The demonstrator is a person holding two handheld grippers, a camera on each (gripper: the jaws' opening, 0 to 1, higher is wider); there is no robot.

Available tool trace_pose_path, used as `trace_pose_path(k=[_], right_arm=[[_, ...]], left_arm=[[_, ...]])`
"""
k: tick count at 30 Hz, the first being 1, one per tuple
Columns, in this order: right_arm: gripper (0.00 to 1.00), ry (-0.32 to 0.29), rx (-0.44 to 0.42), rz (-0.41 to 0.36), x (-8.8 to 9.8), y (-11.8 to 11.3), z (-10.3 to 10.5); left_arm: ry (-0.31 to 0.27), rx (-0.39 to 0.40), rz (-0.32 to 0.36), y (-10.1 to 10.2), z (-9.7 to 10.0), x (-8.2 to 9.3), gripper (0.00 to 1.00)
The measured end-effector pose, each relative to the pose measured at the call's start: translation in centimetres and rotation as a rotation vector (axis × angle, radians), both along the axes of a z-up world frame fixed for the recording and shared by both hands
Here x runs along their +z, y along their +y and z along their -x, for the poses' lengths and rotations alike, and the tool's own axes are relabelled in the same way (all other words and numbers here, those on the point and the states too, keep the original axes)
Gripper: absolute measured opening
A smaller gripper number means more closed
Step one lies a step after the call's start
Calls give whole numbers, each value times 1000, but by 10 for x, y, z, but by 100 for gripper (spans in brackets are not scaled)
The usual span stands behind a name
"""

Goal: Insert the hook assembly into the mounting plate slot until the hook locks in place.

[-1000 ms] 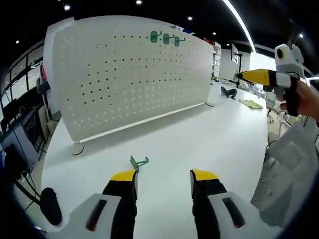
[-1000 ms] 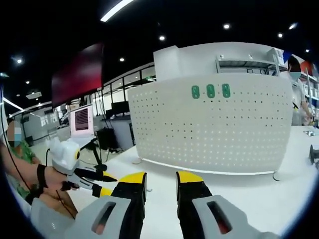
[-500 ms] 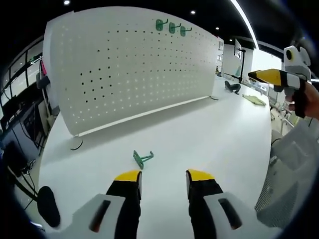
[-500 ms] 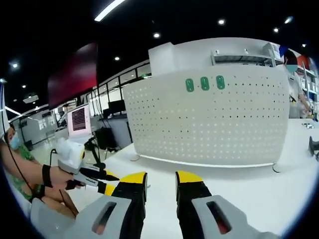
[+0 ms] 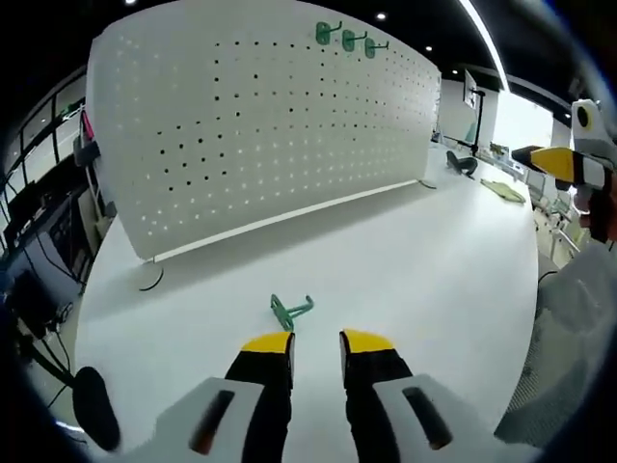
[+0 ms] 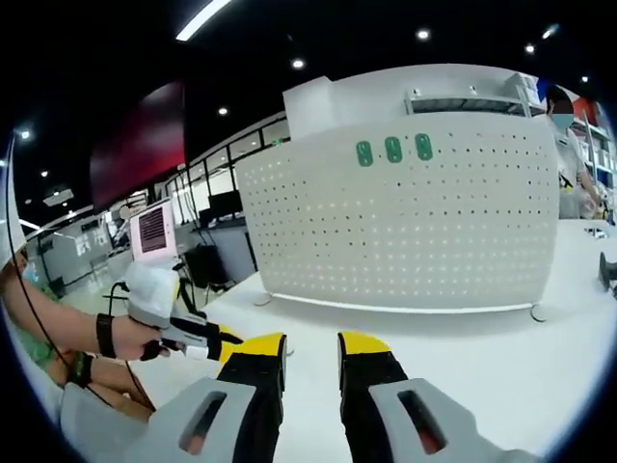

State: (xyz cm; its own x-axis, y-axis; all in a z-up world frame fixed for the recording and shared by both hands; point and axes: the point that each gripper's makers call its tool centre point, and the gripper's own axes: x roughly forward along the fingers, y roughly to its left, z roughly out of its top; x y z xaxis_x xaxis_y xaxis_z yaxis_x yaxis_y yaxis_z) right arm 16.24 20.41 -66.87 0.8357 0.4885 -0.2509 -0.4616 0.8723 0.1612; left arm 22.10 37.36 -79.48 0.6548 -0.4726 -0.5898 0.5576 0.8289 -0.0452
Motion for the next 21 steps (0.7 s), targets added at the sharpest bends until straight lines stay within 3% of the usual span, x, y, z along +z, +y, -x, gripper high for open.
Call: trace_pose_path(k=[5, 15, 21], right_arm=[[19, 17, -10, -7, -5, -3, 0], [19, 37, 8, -26, -11, 4, 1], [19, 47, 11, -26, -14, 4, 0]], left_arm=[[-18, -15, -45, -2, -7, -3, 19], [23, 35, -33, -5, -29, -12, 12], [46, 48, -76, -4, -36, -22, 11]])
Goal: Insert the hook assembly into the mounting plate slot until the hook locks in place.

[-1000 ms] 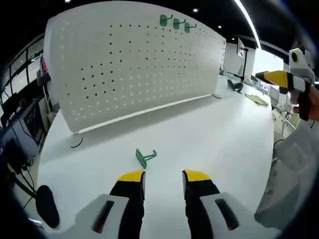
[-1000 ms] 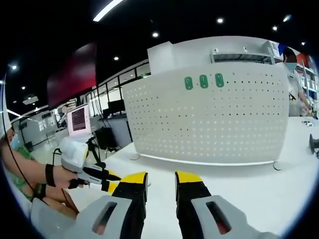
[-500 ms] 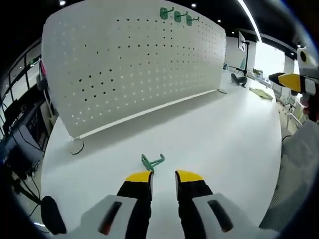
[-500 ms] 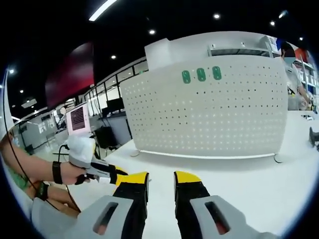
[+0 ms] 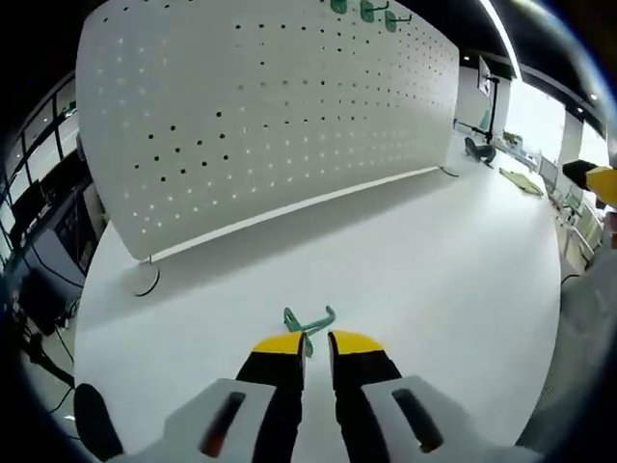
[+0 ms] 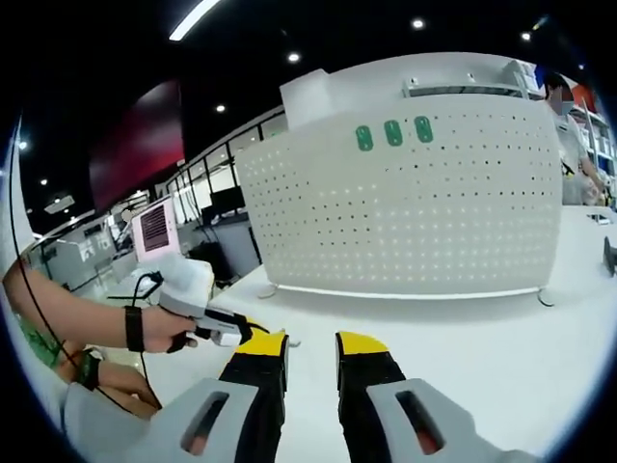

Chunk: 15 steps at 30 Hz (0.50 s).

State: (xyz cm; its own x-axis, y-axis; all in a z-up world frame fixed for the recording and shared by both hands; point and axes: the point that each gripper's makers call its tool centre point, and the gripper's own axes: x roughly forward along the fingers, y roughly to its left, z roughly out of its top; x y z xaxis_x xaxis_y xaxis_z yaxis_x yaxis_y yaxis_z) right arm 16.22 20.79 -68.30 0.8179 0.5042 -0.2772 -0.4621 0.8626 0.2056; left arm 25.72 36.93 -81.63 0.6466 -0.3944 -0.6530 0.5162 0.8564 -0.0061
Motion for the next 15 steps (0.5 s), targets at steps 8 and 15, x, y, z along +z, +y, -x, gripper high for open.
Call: trace_pose_path(k=[8, 15], right_arm=[[19, 2, -4, 15, -2, -1, -3], [19, 18, 0, 0, -6, 0, -3]], left_arm=[[29, -10, -40, 2, -4, -13, 12], [52, -4, -34, 2, -9, -19, 13]])
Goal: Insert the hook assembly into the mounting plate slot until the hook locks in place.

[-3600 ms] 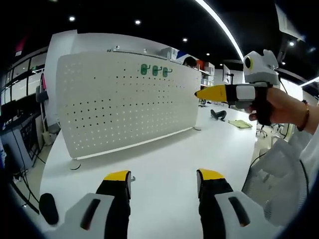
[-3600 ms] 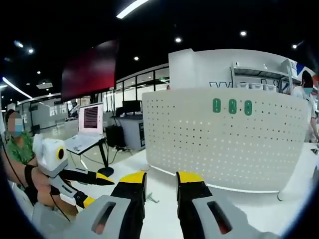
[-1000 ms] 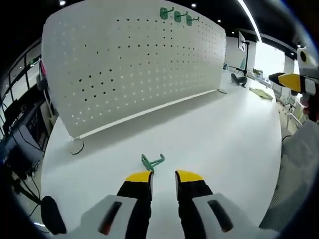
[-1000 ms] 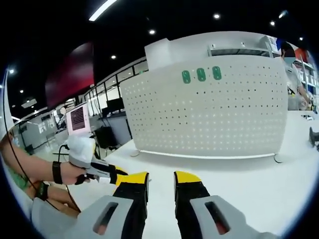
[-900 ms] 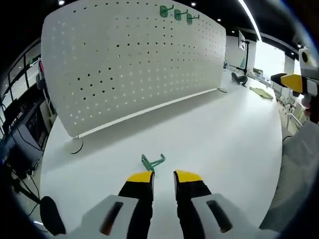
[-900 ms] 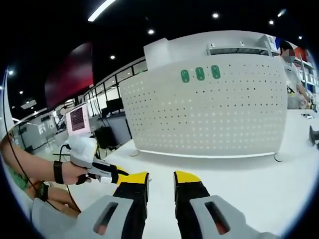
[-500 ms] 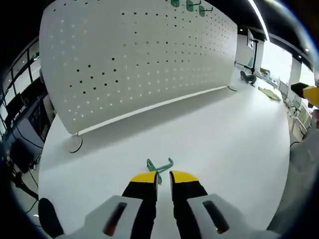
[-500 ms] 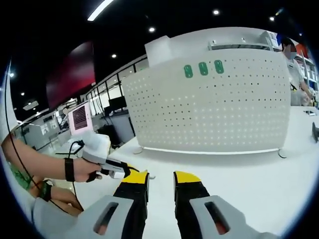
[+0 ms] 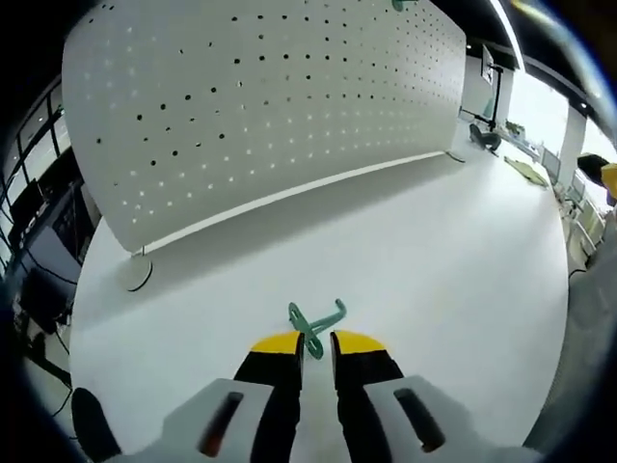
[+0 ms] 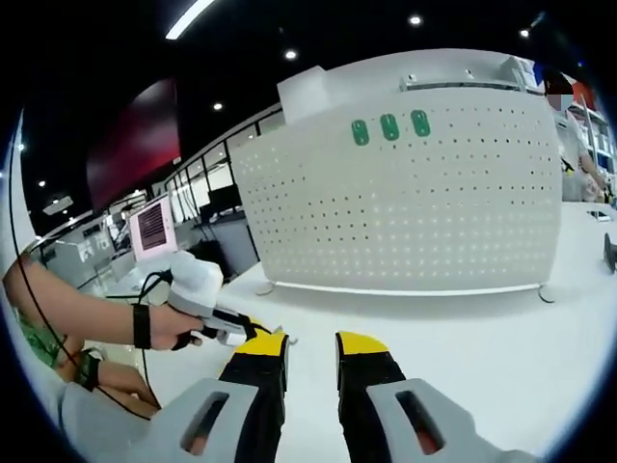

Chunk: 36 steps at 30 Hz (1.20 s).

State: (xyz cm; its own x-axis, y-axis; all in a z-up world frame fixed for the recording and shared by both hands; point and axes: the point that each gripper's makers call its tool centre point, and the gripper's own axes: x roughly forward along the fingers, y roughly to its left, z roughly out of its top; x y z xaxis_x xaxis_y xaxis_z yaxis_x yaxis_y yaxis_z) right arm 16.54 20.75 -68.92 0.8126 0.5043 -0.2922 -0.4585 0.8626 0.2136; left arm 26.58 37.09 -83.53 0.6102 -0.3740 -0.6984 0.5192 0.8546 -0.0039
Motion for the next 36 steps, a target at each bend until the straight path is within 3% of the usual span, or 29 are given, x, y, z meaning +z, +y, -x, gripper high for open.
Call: trace_pose_path(k=[9, 13, 20, 26, 36], right_arm=[[19, 3, -3, -13, 1, -1, 0], [19, 6, 4, -11, 0, 1, 0], [19, 4, 20, -10, 1, 7, 1], [19, -3, 22, -7, 3, 7, 1], [19, -13, 37, -7, 7, 12, 3]], left_arm=[[49, 12, -8, 0, 1, -9, 7], [45, 4, -7, -1, 1, -9, 7], [70, -8, 35, -6, 8, -8, 4], [82, 0, 148, -17, 14, 5, 4], [65, -11, 242, -31, 22, 23, 4]])
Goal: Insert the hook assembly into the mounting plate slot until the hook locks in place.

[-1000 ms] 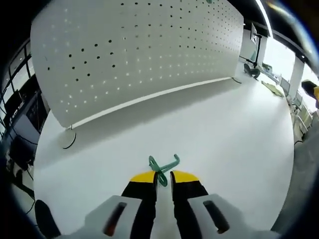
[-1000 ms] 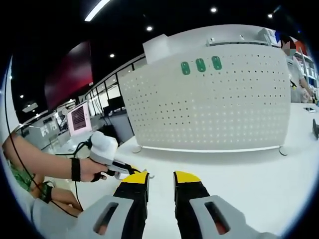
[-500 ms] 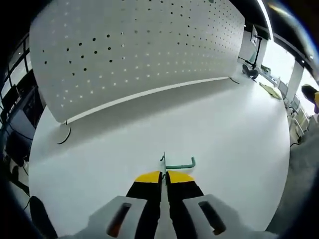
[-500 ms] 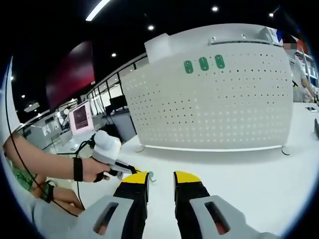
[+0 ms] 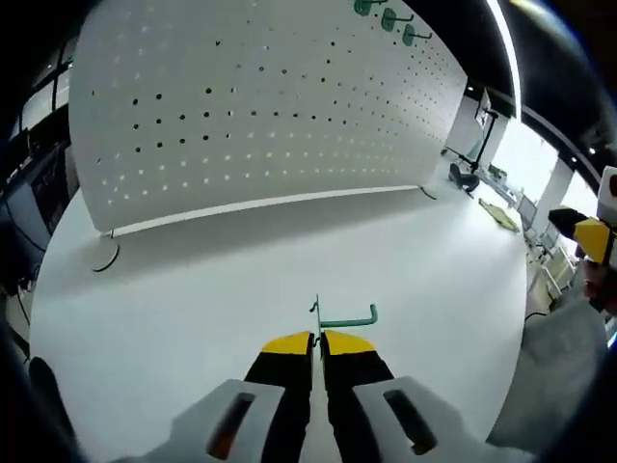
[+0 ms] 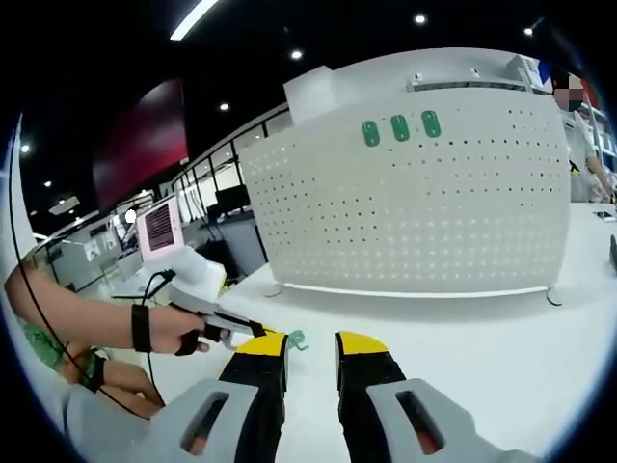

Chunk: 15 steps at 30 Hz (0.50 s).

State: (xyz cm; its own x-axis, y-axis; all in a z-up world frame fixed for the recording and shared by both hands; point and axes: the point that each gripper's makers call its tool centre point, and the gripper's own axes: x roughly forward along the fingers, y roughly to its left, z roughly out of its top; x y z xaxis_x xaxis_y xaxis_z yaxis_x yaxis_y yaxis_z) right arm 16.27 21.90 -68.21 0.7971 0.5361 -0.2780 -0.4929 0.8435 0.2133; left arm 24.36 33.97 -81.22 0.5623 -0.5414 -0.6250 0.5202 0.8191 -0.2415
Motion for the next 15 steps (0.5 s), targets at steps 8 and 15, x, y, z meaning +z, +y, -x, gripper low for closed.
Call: trace_pose_path(k=[8, 15], right_arm=[[19, -7, 1, -16, 5, 1, 2], [19, -10, 0, -23, 7, 1, 3]], left_arm=[[-3, 2, 69, -9, 7, 11, 4], [1, 16, 124, -9, 19, 19, 4]])
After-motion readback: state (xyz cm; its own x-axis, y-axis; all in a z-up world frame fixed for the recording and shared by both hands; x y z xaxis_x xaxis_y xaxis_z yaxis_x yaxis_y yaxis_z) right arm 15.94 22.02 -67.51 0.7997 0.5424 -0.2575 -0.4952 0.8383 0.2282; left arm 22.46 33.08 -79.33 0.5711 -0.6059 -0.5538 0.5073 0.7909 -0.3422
